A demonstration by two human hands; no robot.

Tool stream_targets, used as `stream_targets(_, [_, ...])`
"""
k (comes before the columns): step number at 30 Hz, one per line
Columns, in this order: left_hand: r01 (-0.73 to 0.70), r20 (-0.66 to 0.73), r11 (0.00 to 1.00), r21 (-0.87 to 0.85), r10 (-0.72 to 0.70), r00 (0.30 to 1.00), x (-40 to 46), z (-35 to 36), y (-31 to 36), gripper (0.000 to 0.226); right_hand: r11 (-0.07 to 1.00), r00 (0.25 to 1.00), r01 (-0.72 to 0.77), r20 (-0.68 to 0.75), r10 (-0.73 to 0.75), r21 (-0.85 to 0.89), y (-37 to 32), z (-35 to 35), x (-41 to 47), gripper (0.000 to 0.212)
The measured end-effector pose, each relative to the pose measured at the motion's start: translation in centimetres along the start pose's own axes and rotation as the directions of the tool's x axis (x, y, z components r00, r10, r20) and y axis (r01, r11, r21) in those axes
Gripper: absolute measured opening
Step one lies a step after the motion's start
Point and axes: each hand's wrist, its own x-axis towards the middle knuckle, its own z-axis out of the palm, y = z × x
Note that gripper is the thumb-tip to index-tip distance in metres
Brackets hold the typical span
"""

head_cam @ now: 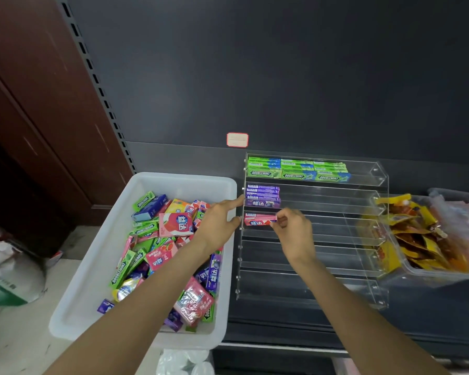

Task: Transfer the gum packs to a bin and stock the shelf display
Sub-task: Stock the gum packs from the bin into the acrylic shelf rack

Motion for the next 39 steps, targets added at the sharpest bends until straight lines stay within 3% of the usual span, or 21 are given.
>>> stream_targets(3, [0.004, 0.009, 1.000, 0.005, -0.004, 1.000, 0.0, 0.0, 0.0, 0.052, 1.000, 0.999, 0.027, -0.028, -0.027, -0.008, -0.2, 0.0, 0.1, 0.019])
stream_targets(13, [0.033, 0.008, 0.999, -0.018, -0.033, 0.999, 0.0, -0.1, 0.3, 0.049, 0.994, 0.991, 0.106, 0.079, -0.104, -0.018, -1.6, 0.2, 0.6, 0.014])
stream_targets(20, [0.063, -0.188, 0.997, 0.044, -0.054, 0.981, -2.3, -5.1, -3.1, 0.034, 0.961, 0.968, 0.239, 0.036, -0.247, 0.141, -7.1, 1.0, -0.9, 0.014])
stream_targets(26, [0.227, -0.340, 0.956, 0.184, -0.155, 0.928, -3.1, -12.6, -10.3, 0.033, 0.953, 0.940, 0.243, 0.200, -0.277, 0.179, -13.3, 6.4, 0.1, 0.018])
stream_targets(29, [0.189, -0.229, 0.941, 0.280, -0.126, 0.965, -2.5, -14.9, -12.6, 0.044, 0.979, 0.933, 0.185, 0.298, -0.201, 0.080, -14.6, 10.1, 0.9, 0.024])
stream_targets(33, [0.055, -0.007, 0.963, 0.265, -0.055, 0.998, -0.6, -14.4, -13.9, 0.059, 0.998, 0.921, 0.044, 0.389, -0.022, -0.048, -15.0, 13.2, 2.0, 0.045])
stream_targets(39, [0.031, 0.198, 0.946, 0.323, -0.100, 0.975, 2.2, -11.2, -15.7, 0.060, 0.985, 0.901, -0.048, 0.418, 0.115, -0.168, -13.7, 14.4, 3.1, 0.038])
